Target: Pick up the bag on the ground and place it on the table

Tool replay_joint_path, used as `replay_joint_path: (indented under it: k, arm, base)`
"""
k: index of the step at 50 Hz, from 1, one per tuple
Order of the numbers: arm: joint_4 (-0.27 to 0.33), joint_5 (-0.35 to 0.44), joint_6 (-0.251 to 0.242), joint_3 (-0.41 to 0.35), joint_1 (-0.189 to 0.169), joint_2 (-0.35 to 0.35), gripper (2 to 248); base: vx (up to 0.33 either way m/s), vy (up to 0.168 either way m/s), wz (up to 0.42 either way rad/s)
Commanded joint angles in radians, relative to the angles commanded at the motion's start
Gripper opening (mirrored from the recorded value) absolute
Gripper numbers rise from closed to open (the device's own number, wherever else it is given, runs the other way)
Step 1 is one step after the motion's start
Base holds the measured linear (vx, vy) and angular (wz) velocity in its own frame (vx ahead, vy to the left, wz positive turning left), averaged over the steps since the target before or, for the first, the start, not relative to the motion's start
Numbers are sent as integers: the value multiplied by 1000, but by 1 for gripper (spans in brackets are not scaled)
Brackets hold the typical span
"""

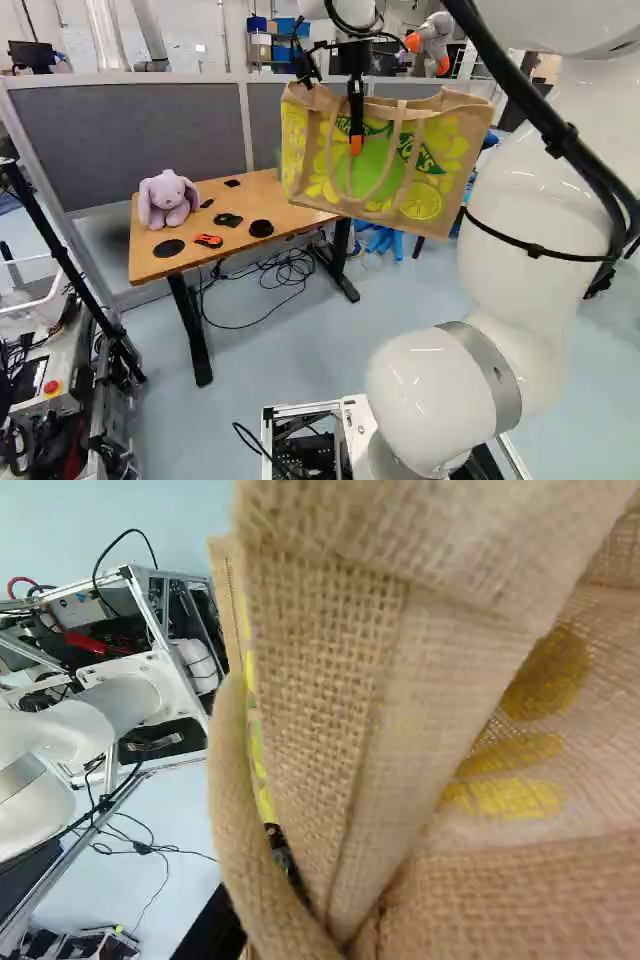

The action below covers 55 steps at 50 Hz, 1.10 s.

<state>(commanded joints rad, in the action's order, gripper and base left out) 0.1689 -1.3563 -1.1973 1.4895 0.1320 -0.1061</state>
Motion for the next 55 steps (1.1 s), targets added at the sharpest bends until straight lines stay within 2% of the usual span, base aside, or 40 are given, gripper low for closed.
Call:
replay_joint_path:
  k: [55]
  arm:
    - [0,0,0,0,0,0,33]
  base:
    - [180,126,-30]
